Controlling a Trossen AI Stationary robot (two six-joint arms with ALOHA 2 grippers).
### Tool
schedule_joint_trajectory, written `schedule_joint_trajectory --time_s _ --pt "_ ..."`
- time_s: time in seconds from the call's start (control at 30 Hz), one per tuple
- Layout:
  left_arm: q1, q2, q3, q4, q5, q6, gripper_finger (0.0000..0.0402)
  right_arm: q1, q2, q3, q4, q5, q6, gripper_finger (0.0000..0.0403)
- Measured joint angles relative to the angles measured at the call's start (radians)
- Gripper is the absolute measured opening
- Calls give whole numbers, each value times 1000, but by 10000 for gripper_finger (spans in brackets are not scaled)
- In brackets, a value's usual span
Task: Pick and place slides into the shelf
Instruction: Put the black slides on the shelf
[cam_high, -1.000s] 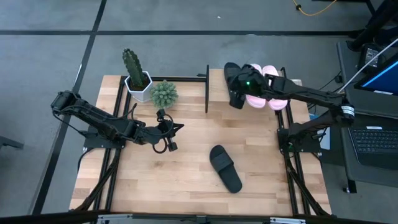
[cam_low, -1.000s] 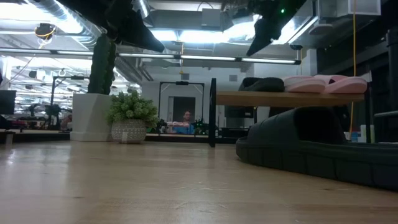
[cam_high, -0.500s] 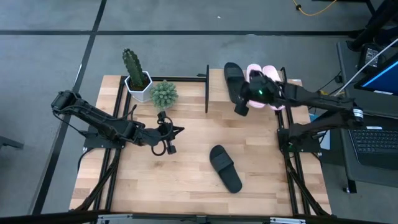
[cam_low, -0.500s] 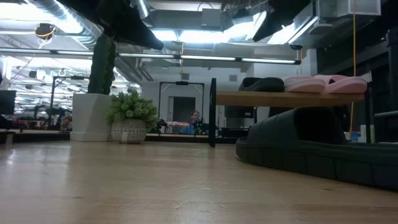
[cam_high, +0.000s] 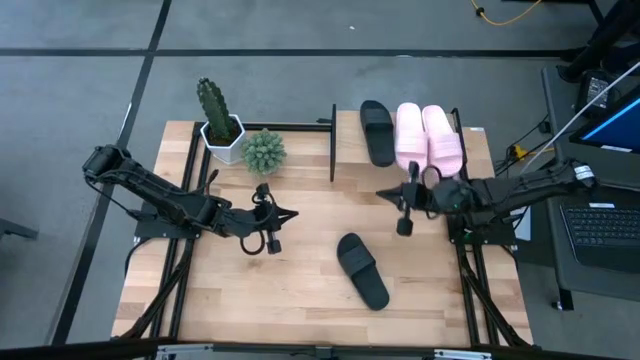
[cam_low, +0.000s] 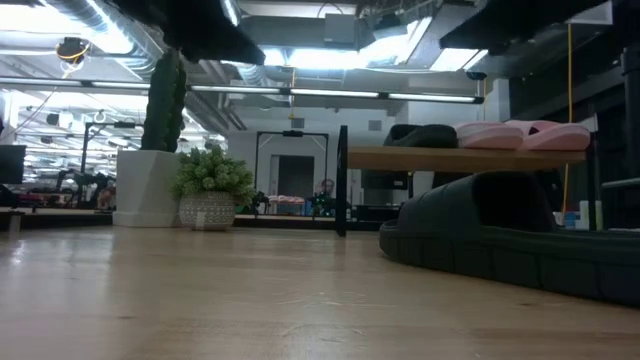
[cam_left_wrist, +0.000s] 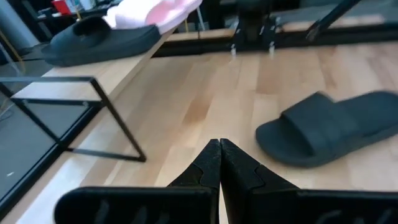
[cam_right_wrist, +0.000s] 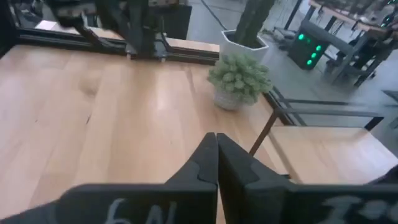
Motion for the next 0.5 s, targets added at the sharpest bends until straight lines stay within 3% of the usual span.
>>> schedule_joint_trajectory --time_s 0.13,0.33,0.5 --pt "-7 0 0 80 55 28 0 110 -13 -74 29 93 2 0" --pt "-20 0 0 177 182 141 0 277 -10 -147 58 97 30 0" --pt "-20 0 0 188 241 190 0 372 -10 -217 245 105 24 0"
